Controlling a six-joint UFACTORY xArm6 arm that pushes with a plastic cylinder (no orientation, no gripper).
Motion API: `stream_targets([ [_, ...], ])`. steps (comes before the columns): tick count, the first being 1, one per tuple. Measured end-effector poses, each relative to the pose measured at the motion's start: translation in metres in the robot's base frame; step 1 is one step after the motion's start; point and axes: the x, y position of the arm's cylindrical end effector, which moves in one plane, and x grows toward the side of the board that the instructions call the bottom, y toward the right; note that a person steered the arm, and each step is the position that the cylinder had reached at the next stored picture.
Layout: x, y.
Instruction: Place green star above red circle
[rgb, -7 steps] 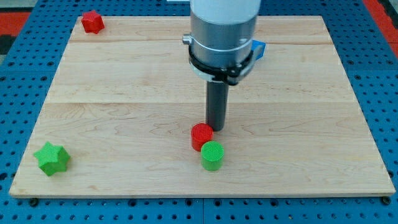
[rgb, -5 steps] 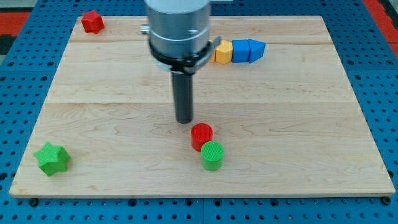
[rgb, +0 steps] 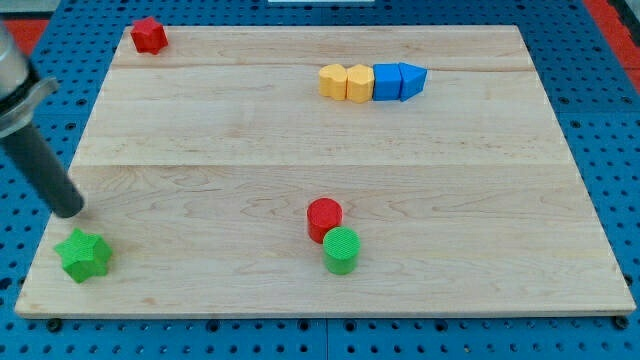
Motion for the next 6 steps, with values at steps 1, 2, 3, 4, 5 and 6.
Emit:
stream_targets([
  [1,0.04,-0.009],
  [2,0.056,-0.005],
  [3,0.056,0.027],
  [4,0.056,0.063],
  [5,0.053,0.091],
  [6,0.045,0.107],
])
